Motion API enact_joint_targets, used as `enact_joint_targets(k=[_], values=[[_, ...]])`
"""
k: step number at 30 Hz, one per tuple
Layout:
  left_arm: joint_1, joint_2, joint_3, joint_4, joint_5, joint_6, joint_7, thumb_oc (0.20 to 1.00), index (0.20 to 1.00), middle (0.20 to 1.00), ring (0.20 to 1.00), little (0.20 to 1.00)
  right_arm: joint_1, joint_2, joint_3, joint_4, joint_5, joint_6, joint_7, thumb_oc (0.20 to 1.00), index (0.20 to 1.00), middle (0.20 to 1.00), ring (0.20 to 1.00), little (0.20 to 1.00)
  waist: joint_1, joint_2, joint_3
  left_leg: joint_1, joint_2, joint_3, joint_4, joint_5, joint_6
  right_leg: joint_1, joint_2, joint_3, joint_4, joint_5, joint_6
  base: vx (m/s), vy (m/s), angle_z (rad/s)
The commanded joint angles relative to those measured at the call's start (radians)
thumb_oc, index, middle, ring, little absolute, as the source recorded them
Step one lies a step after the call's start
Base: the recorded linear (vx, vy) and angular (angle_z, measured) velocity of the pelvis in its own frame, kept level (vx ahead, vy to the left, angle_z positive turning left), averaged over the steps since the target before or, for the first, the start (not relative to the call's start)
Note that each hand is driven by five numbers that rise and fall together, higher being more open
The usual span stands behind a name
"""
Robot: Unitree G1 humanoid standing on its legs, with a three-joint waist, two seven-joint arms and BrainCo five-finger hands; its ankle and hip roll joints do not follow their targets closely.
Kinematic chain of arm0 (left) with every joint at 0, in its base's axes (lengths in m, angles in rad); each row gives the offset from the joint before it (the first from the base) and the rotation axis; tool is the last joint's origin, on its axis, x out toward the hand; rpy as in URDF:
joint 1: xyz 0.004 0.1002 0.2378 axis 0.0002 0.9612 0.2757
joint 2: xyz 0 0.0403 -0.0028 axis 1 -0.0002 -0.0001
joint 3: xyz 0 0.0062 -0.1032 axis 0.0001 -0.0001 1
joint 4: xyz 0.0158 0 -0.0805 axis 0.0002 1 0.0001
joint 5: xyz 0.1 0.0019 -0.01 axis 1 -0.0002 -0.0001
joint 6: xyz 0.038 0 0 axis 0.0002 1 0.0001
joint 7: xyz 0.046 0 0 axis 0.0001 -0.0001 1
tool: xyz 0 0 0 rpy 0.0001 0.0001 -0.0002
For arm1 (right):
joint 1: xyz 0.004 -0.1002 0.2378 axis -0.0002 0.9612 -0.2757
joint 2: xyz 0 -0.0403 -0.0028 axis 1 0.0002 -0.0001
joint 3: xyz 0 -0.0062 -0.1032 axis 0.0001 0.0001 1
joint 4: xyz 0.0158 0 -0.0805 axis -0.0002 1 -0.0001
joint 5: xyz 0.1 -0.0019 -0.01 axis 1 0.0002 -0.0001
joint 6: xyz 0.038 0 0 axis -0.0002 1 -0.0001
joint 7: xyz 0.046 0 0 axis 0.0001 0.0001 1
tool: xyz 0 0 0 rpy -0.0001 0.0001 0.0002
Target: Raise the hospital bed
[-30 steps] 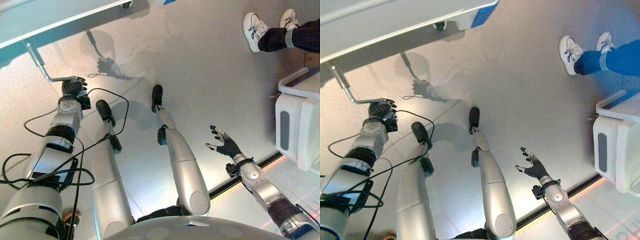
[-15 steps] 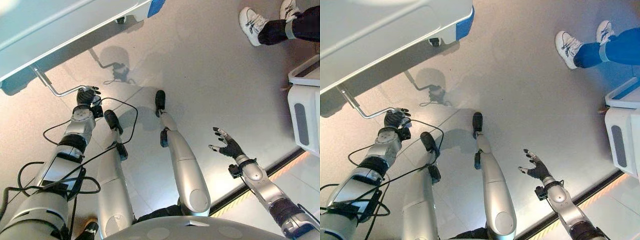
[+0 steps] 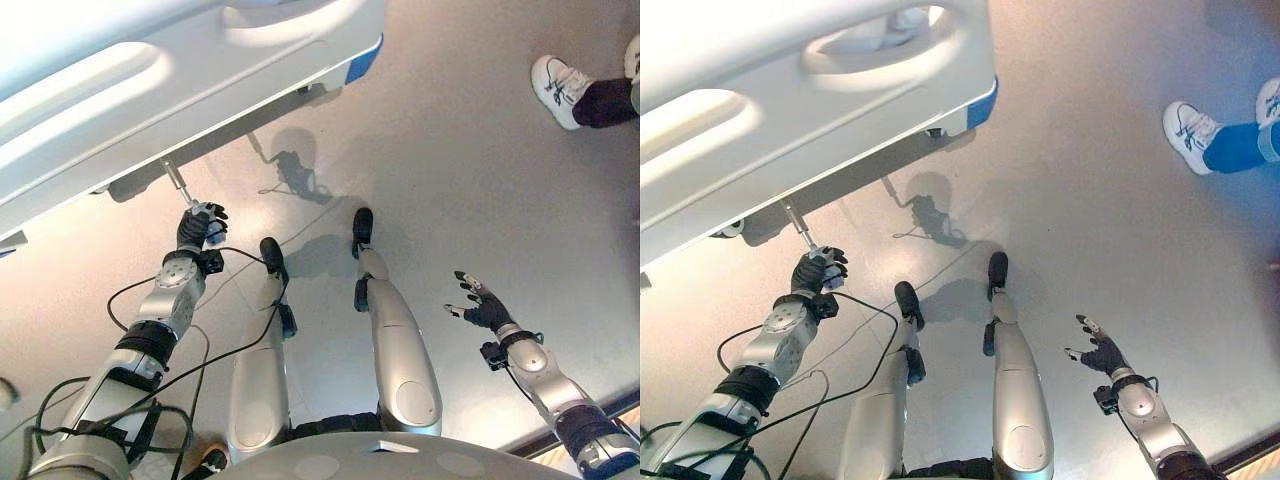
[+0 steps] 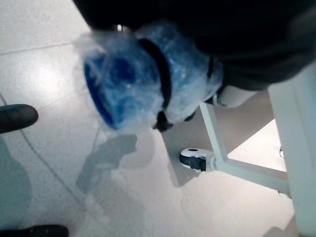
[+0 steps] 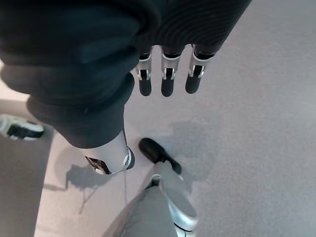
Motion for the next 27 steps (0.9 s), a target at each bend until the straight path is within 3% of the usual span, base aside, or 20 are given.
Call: enact_joint_targets(k=[1,7,10,11,27], values=[[0.021,-0.023,-0.026,-0.216,0.069,-0.121,-0.066,0.2,0.2,0.2,0.2,0.2,0.078,-0.047,-0.007,0.0,-0.004,0.002,0.001,1.0,1.0,1.0,1.0,1.0,-0.016,0.029,-0.084,-0.092,-0.047,-0.019,0.042,0.003,0.032,0.003,0.062,-0.035,0.061,-0.083,0.029,0.01,0.0,0.1],[0.108,0.026,0.018,-0.33,0.045,-0.127,-0.094,0.2,0.2,0.2,0.2,0.2,0.084,-0.018,-0.011,0.033,-0.007,0.005,0.008,1.0,1.0,1.0,1.0,1.0,0.022,0.014,-0.1,-0.065,-0.059,-0.039,0.032,0.003,0.04,0.054,0.047,-0.057,0.028,-0.067,0.042,0.02,0.05,0.12],[0.108,0.027,0.018,-0.33,0.045,-0.127,-0.094,0.2,0.2,0.2,0.2,0.2,0.084,-0.018,-0.011,0.033,-0.007,0.005,0.008,1.0,1.0,1.0,1.0,1.0,0.022,0.014,-0.1,-0.064,-0.059,-0.039,0.032,0.003,0.04,0.054,0.047,-0.057,0.028,-0.067,0.042,0.0,0.037,0.16],[0.154,0.04,0.059,-0.381,0.025,-0.133,-0.094,0.2,0.2,0.2,0.2,0.2,0.081,-0.007,-0.007,0.049,-0.012,0.009,0.01,1.0,1.0,1.0,1.0,1.0,0.04,0.005,-0.105,-0.061,-0.065,-0.046,0.027,0.005,0.043,0.074,0.04,-0.071,0.01,-0.057,0.05,0.0,0.092,0.05],[0.351,0.089,0.192,-0.414,0.01,-0.14,-0.102,0.2,0.2,0.2,0.2,0.2,0.09,0.024,0.002,0.08,-0.014,0.005,0.021,1.0,1.0,1.0,1.0,1.0,0.11,-0.038,-0.096,-0.055,-0.085,-0.084,0.007,0.016,0.055,0.127,0.016,-0.119,-0.039,-0.031,0.077,0.01,0.066,0.11]])
